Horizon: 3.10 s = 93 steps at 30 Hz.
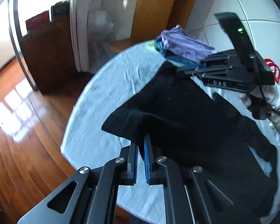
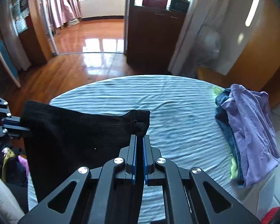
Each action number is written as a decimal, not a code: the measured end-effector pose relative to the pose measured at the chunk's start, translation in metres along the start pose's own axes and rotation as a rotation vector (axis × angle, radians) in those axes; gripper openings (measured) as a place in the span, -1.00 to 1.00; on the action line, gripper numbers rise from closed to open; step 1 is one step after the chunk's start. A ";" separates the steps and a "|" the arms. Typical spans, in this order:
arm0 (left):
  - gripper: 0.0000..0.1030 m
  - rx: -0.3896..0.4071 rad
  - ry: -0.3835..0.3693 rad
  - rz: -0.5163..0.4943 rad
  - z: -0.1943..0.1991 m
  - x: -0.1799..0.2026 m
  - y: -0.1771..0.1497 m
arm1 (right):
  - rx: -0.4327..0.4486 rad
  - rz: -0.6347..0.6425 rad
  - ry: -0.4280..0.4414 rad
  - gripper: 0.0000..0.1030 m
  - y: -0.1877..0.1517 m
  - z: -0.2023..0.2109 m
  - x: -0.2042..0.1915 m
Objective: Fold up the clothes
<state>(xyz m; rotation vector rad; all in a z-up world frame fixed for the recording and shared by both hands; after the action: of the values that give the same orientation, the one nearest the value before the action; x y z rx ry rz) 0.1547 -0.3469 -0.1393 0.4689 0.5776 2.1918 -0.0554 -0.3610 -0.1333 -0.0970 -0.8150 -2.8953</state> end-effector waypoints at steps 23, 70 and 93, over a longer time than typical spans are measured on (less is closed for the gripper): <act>-0.17 -0.202 -0.347 -0.293 -0.102 0.197 0.060 | -0.099 -0.588 -0.217 -0.19 -0.250 0.169 0.148; -0.90 -0.125 -0.198 -0.405 -0.116 0.211 0.116 | -0.025 -0.698 -0.389 -0.43 -0.291 0.235 0.162; -0.35 -0.194 -0.238 -0.432 -0.152 0.342 0.062 | -0.038 -1.903 -0.722 -0.04 -0.794 0.478 -0.075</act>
<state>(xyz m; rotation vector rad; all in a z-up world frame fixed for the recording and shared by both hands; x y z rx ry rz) -0.1685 -0.1526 -0.1839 0.4457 0.2992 1.7291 -0.0832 0.5684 -0.1419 -0.7989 -1.4801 -4.7438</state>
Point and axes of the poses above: each gripper's, at about its wrist camera, not at the fingertips, and z roughly against the way its jaws point, x to its right, y to its top, the point moved 4 cm from there along -z, roughly the way its jaws point, and after that the axes turned 1 degree about x, right-handed, at the moved point
